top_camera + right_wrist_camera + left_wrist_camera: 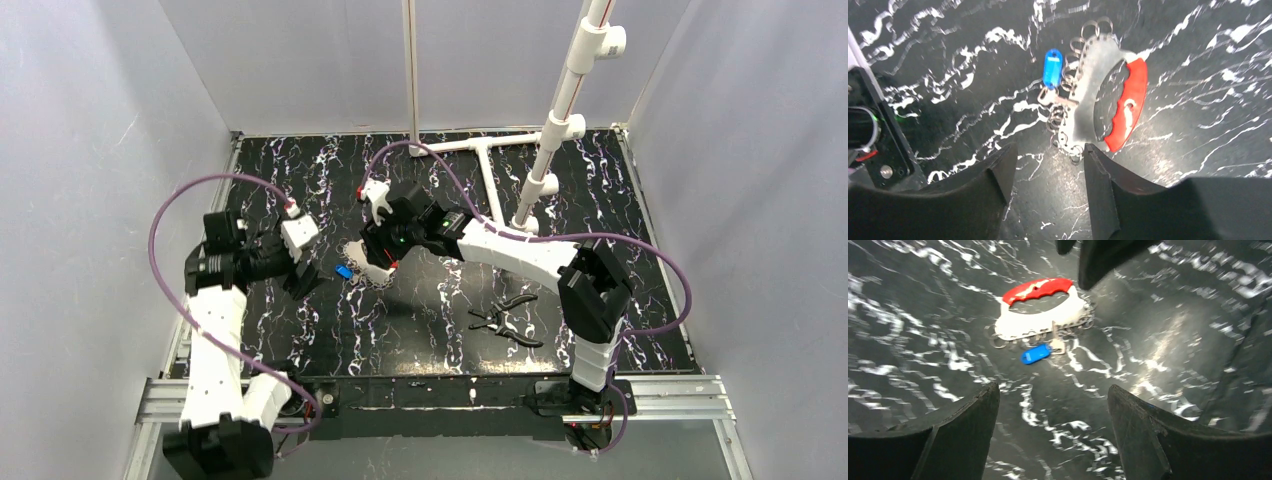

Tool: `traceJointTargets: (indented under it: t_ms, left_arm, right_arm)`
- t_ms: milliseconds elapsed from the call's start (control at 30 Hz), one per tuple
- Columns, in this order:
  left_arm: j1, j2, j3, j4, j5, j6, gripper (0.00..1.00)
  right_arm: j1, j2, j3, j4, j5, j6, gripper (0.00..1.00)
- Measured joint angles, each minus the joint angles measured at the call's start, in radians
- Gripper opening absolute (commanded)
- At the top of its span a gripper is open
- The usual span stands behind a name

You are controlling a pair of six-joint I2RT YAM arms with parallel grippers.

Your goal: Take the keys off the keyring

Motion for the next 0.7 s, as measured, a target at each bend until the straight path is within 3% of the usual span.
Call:
traceJointTargets:
  t_ms: [200,433,533,633,700]
  left_arm:
    - [0.000,0.332,0.143,-0.035,0.044,-0.311,0.68]
    - [0.006,0.605,0.166,0.114,0.029,-0.660,0.60]
    - [0.002,0.638,0.167,0.183,-0.010,-0.667,0.62]
    - [-0.018,0.661,0.170,0.209,-0.047,-0.544,0.73]
    - [-0.037,0.676,0.174,0.208,-0.064,-0.444,0.76]
  right_arm:
    - [-0.008,0.032,-0.090,0.005,-0.010,-0.011,0.54]
    - [-0.069,0.140,-0.107,0.027,-0.064,-0.011,0.51]
    - [-0.094,0.190,-0.107,0.030,-0.081,-0.010,0.51]
    - [-0.114,0.217,-0.096,0.043,-0.105,-0.006,0.51]
    - [-0.121,0.229,-0.087,0.049,-0.124,-0.002,0.51]
